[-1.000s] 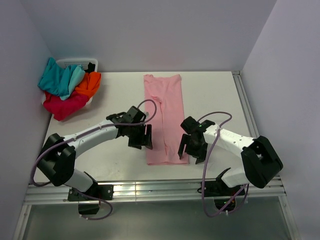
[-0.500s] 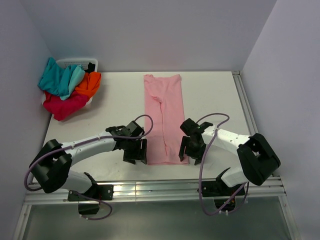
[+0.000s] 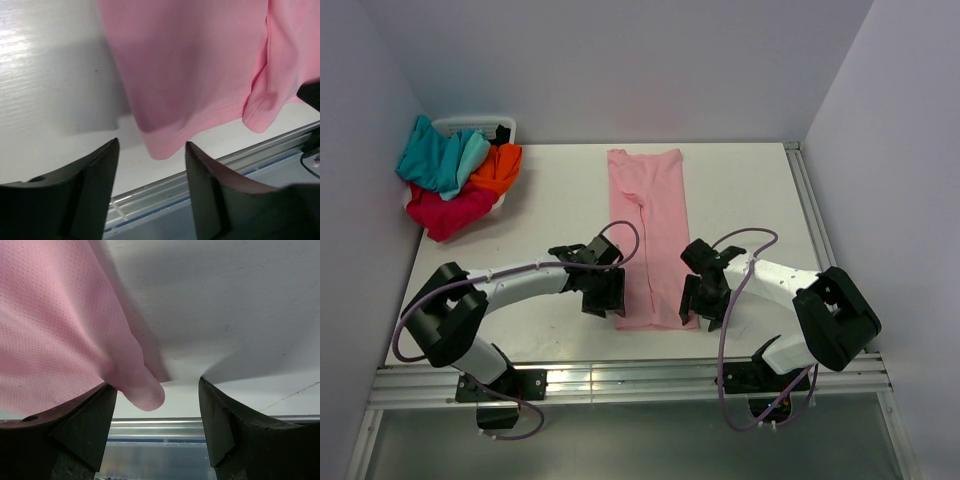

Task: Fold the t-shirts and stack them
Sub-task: Grab the bottom of the folded rectangular tshirt with both arms

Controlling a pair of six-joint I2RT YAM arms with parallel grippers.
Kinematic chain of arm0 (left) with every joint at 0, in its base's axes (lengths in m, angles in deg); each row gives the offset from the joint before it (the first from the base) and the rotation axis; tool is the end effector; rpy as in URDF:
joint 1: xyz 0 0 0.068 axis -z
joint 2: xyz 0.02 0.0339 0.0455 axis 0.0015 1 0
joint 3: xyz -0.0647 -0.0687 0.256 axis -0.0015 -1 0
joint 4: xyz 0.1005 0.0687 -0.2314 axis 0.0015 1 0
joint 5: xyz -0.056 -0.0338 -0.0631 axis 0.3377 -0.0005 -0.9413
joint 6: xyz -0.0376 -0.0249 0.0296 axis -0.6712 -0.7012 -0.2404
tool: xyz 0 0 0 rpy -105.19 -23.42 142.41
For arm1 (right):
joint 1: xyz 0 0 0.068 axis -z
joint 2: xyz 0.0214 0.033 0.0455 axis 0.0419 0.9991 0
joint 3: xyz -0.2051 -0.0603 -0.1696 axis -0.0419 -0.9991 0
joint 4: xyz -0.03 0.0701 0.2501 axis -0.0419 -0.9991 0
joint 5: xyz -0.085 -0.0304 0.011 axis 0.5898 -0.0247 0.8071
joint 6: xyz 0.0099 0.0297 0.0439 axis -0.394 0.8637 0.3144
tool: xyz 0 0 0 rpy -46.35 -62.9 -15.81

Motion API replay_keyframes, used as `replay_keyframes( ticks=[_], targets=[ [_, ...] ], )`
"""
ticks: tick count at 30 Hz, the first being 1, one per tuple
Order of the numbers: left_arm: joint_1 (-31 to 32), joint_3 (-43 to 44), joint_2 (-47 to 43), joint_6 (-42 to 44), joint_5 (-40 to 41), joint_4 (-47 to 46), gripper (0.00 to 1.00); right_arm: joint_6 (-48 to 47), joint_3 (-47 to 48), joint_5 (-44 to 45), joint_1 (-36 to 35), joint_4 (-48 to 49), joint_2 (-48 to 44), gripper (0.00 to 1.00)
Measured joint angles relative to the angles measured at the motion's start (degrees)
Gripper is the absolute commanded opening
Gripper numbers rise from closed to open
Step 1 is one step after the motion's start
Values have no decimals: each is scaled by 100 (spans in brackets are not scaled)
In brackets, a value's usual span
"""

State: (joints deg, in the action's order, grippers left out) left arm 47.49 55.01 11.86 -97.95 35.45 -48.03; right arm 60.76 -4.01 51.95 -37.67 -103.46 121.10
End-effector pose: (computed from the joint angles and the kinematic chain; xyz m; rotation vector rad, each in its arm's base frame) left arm 0.1847 -0.2102 0.1752 0.0776 2.9554 -0.5601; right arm 0.1717 0.1257 0.1486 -0.3759 -3.1103 -0.2153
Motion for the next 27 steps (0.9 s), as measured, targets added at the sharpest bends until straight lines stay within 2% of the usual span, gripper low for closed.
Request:
replay_keyframes(
  ticks=[2, 3, 5, 7, 8, 9, 10, 11, 12, 14, 22, 27],
  targets=[
    [33, 15, 79, -17, -2, -83, 53, -24, -4, -20, 0, -2, 0, 70],
    [59, 15, 118, -28, -2, -101, 46, -35, -9, -24, 0, -4, 0, 66],
    [127, 15, 197, -63, -2, -116, 40, -59, -15, -44, 0, -2, 0, 58],
    [225, 15, 256, -116, -4, -122, 35, -98, -37, -68, 0, -2, 2, 40],
    [273, 15, 269, -136, -11, -133, 33, -111, -48, -96, 0, 7, 7, 34],
    [315, 15, 275, -153, -20, -140, 26, -114, -55, -131, 0, 26, 22, 30],
    [361, 15, 284, -168, -33, -155, 23, -107, -57, -175, 0, 46, 42, 17],
    [396, 13, 297, -170, -48, -179, 19, -129, -59, -208, 0, 68, 52, 9],
    [428, 13, 308, -170, -61, -201, 7, -122, -66, -271, 0, 138, 74, 0],
    [474, 13, 332, -192, -74, -227, 0, -120, -66, -330, 2, 168, 92, 0],
    [505, 195, 328, -146, -13, 144, 0, -184, 39, -332, -2, 2, 98, 0],
    [501, 960, 313, -98, 105, 758, 0, -321, 835, 7, 0, -776, 63, 0]
  ],
)
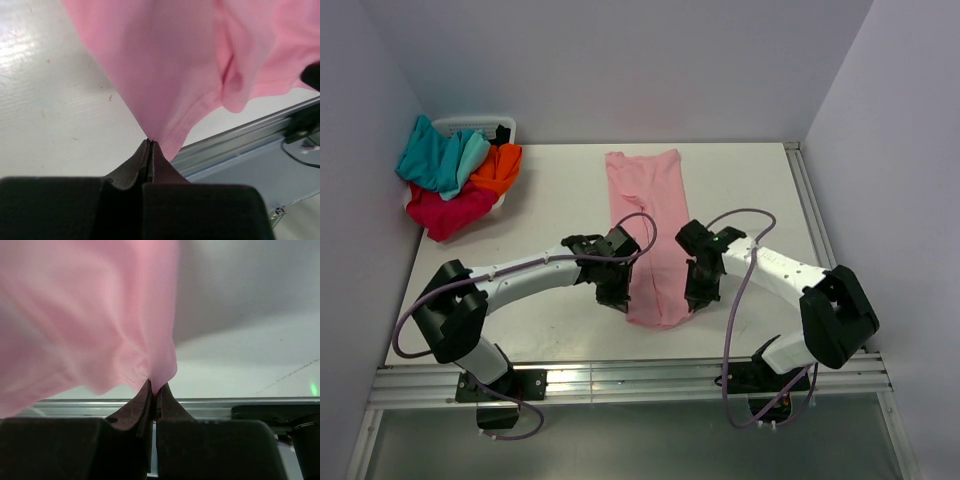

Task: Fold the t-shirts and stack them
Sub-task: Grab the bottom of the folded rectangular tshirt with both arms, then fold the folded rectangular tshirt in 1/3 of the way

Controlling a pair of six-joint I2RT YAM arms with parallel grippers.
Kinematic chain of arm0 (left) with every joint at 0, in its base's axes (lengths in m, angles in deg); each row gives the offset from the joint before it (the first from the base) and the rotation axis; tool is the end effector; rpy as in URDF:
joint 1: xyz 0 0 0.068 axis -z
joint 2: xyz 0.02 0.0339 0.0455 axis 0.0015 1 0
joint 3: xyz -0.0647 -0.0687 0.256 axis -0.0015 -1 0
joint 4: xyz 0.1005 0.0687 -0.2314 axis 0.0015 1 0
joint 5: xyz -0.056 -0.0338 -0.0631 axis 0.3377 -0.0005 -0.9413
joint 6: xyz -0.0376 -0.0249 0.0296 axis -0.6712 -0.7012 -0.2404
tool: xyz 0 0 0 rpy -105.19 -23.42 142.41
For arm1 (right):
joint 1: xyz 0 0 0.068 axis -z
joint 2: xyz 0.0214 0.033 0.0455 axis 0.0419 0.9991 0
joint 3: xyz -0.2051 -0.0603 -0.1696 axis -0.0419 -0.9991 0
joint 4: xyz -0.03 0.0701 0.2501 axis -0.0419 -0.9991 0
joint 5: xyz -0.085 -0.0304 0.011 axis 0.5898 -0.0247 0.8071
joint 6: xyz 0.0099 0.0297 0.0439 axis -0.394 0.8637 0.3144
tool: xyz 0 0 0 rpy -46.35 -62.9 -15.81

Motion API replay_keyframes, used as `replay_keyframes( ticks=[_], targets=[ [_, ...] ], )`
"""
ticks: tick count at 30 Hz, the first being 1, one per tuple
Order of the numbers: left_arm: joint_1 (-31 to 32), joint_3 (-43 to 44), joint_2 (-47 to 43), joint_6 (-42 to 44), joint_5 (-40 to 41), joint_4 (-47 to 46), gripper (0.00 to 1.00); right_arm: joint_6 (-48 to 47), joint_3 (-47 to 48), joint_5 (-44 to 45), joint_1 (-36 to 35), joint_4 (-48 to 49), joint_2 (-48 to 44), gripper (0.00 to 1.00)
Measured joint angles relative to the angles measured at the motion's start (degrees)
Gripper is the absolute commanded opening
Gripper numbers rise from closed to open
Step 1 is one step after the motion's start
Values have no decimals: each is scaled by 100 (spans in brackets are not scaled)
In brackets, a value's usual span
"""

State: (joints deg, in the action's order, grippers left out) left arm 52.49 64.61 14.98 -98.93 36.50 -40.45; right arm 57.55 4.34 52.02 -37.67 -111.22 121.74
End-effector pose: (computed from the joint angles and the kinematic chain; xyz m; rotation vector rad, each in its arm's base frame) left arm 0.1797 -0.2428 0.2014 0.1755 2.9744 -0.5340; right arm 0.1852 0.1352 0.1800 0.2887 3.1183 0.2128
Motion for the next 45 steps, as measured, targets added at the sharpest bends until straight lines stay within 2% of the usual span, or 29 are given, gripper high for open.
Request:
replay_keyframes(
  ticks=[5, 11, 18, 20, 21, 22, 23, 24, 25, 26, 28, 30, 32, 37, 41, 45],
  targets=[
    [-188, 778, -24, 138, 114, 396, 0, -192, 1036, 247, 61, -385, 2, 0],
    [-1003, 1189, -22, 431, 122, 636, 0, -605, 2009, 448, 442, -811, 494, 0],
    [-2035, 2096, 568, 844, -116, 776, 0, -1174, 3858, 682, 1010, -1113, 2059, 0],
    [-2343, 2756, 1250, 1003, -267, 758, 0, -1316, 4656, 737, 1189, -1156, 2736, 0],
    [-2452, 3084, 1578, 1054, -330, 732, 1, -1370, 4981, 772, 1252, -1185, 2999, 5],
    [-2553, 3447, 1943, 1095, -396, 741, 5, -1427, 5394, 793, 1329, -1178, 3342, 22],
    [-2651, 3814, 2334, 1145, -457, 717, 27, -1445, 5779, 804, 1392, -1202, 3668, 64],
    [-2741, 4188, 2704, 1228, -516, 704, 43, -1469, 6321, 824, 1458, -1353, 4070, 99],
    [-2811, 4542, 3058, 1266, -573, 675, 61, -1552, 6806, 824, 1513, -1434, 4439, 100],
    [-2907, 4833, 3412, 1244, -627, 562, 95, -1626, 7307, 837, 1565, -1464, 4804, 100],
    [-3053, 4964, 3740, 1180, -691, 450, 99, -1672, 7965, 876, 1648, -1502, 5311, 100],
    [-3180, 4924, 3814, 1119, -667, 492, 99, -1722, 7962, 892, 1703, -1563, 5366, 100],
    [-3276, 4841, 3740, 1115, -595, 468, 99, -1744, 7486, 931, 1746, -1462, 5060, 100],
    [-3329, 4330, 2881, 1113, -404, 424, 99, -1716, 5263, 962, 1768, -1102, 3414, 100],
    [-3200, 3215, 1545, 1005, -396, 125, 99, -1565, 3560, 837, 1766, -619, 1939, 100],
    [-2820, 1834, 584, 691, -474, -442, 99, -1425, 2614, 610, 1751, -140, 1453, 97]
  ],
)
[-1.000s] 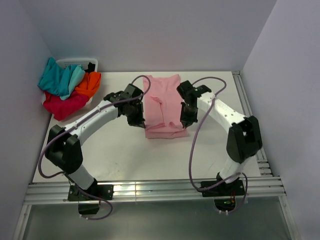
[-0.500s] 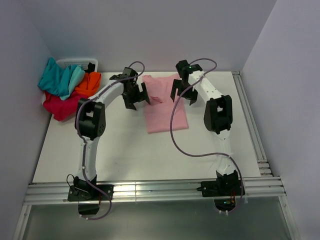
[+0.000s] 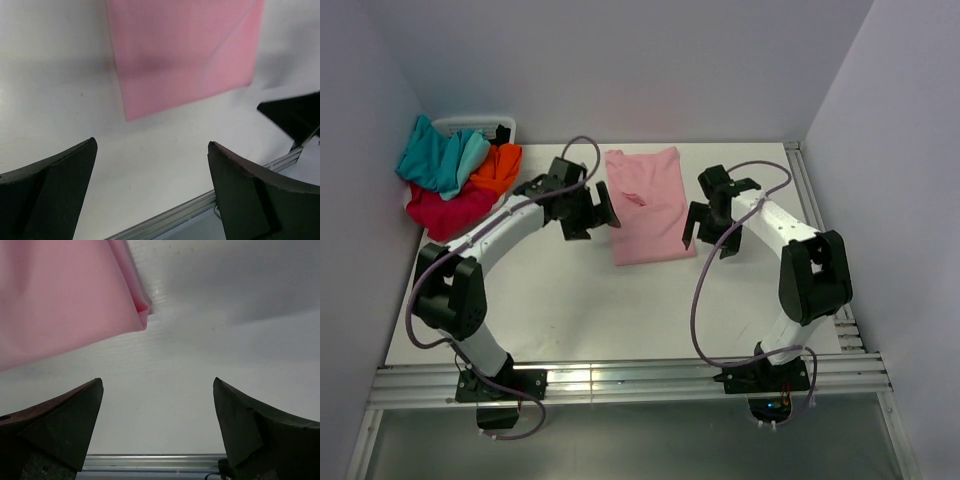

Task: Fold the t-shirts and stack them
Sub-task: Fold the folded rectangular tshirt in 1/3 of the way, then grab one side of the 2/3 rectangular tshirt with both arms

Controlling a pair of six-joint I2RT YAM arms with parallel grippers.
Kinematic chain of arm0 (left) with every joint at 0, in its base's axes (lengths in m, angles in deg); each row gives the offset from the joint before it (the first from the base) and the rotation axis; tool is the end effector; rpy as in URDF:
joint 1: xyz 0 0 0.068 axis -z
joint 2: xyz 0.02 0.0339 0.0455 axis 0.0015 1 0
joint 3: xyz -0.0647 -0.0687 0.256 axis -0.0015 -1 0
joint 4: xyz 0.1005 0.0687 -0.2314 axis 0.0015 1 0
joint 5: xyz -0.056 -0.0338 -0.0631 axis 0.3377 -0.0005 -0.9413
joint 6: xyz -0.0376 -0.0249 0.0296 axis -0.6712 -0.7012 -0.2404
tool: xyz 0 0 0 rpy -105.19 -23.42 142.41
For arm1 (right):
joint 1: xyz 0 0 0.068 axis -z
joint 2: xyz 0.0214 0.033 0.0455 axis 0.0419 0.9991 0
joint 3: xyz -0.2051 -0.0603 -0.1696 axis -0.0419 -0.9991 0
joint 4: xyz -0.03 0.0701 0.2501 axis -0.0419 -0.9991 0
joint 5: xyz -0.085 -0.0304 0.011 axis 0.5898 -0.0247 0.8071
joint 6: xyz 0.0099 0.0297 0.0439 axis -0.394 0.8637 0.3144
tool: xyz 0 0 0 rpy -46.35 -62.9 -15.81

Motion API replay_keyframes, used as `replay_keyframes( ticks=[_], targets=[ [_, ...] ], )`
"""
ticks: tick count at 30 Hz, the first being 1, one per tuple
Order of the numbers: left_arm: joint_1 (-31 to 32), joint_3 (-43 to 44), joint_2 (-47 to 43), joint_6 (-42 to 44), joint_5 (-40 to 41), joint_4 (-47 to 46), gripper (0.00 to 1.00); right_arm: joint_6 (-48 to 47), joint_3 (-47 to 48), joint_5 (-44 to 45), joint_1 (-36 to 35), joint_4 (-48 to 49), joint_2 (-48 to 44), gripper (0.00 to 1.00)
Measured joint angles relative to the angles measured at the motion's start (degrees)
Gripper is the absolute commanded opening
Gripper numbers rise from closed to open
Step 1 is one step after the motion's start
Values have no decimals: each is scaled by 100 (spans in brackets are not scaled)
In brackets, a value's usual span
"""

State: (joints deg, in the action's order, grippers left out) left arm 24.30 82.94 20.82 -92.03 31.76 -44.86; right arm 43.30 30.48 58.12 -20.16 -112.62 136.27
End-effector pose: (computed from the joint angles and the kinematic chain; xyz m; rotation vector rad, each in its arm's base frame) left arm 0.3310 -0.1586 0.2691 -0.2673 2.6141 -0.7160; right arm 0.3122 0.0997 0.2339 0.3559 2.8692 0.1571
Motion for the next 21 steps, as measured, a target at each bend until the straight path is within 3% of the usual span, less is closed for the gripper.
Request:
replay_keyframes(
  ticks=[5, 12, 21],
  targets=[
    [459, -822, 310, -369, -125, -273, 99, 17, -551, -330, 0, 684, 439, 93],
    [555, -793, 835, -697, -50, -514, 99, -22, -452, -492, 0, 1248, 1003, 90],
    [732, -507, 1165, -914, 125, -662, 97, -76, -442, -575, 0, 1436, 1021, 84]
  ],
)
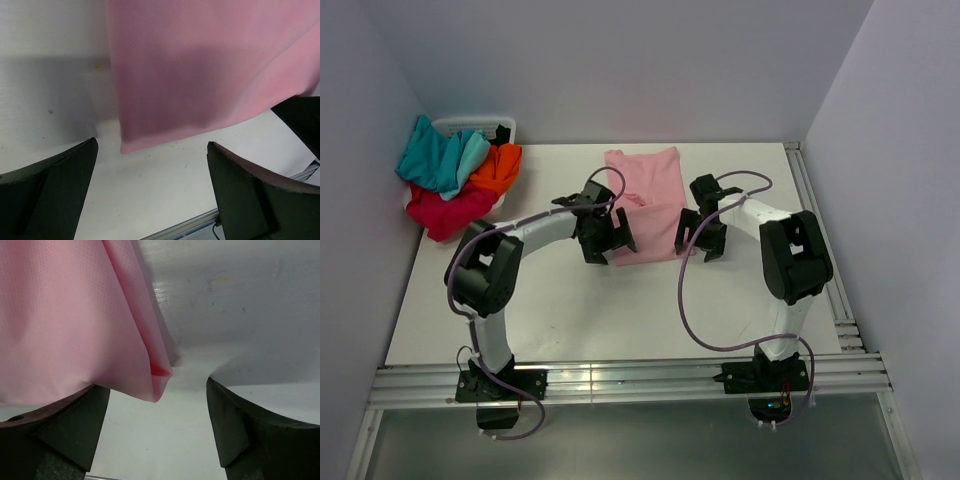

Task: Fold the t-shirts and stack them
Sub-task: Grab one side of the 2/3 rectangular tshirt with both arms

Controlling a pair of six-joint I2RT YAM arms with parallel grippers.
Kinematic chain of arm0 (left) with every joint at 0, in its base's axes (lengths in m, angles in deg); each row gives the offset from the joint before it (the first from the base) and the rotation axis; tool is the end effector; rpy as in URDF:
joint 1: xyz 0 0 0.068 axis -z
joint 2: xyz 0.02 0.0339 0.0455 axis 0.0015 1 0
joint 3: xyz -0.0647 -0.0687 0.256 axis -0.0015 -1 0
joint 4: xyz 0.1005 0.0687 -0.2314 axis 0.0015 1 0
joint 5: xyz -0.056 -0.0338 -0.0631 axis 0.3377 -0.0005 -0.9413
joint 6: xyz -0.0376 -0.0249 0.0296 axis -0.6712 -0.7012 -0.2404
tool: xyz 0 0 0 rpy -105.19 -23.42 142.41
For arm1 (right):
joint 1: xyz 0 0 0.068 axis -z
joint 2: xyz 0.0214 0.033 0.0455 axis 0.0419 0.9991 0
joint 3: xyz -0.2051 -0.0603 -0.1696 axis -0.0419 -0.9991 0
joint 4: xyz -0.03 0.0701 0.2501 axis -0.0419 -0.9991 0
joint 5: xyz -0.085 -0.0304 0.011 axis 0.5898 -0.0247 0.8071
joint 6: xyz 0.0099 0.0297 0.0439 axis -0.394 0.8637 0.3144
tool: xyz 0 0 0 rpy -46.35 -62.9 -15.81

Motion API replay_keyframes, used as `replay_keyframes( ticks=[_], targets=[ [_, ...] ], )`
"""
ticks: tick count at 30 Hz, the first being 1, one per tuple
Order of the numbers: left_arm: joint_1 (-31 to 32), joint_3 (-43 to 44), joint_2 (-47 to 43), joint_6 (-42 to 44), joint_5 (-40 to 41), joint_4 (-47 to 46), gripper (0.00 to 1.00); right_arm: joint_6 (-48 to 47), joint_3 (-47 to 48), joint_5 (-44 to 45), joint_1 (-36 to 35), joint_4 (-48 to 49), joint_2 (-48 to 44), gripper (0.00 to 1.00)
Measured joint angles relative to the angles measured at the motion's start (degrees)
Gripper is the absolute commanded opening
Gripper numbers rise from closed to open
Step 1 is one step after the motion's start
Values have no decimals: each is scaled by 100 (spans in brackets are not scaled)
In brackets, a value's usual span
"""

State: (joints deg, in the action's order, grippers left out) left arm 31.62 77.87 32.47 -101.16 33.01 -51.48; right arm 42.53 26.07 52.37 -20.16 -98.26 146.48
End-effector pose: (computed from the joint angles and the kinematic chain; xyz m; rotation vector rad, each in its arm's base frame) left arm 0.3254 -0.2093 0.1758 -0.3719 2.8220 -0.6572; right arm 0.3380 0.1117 0.1628 0.3213 2.9088 0.2876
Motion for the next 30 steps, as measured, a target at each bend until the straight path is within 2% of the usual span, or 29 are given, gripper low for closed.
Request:
replay_keyframes(
  ticks=[3, 7, 9, 10, 18, 19, 20, 22, 23, 24, 26, 30],
  targets=[
    [81, 0, 9, -81, 35, -15, 94, -37, 2, -15, 0, 46, 20, 68],
    [129, -9, 9, -146, 66, -57, 85, -79, 66, -46, 0, 74, 109, 45],
    [136, -11, 9, -192, 94, -79, 84, -76, 83, -85, 0, 105, 144, 40],
    [136, -11, 9, -210, 98, -90, 80, -76, 85, -103, 0, 116, 151, 37],
    [155, -11, 149, -297, 111, -164, 58, -72, 85, -203, 0, 201, 197, 26],
    [164, -9, 197, -317, 109, -179, 54, -72, 85, -221, 0, 210, 201, 22],
    [175, -9, 249, -337, 103, -201, 49, -72, 85, -251, 0, 225, 208, 10],
    [195, 0, 332, -382, 57, -234, 36, -76, 85, -295, 0, 256, 223, 0],
    [205, 11, 348, -372, 61, -247, 29, -61, 85, -308, 0, 262, 225, 0],
    [229, 28, 380, -393, 68, -258, 12, -59, 85, -310, 0, 262, 225, 0],
    [273, 50, 450, -424, 76, -273, 0, -55, 85, -317, 2, 262, 225, 0],
    [323, 85, 466, -409, 85, -271, 0, -52, 83, -321, 2, 262, 221, 0]
  ],
)
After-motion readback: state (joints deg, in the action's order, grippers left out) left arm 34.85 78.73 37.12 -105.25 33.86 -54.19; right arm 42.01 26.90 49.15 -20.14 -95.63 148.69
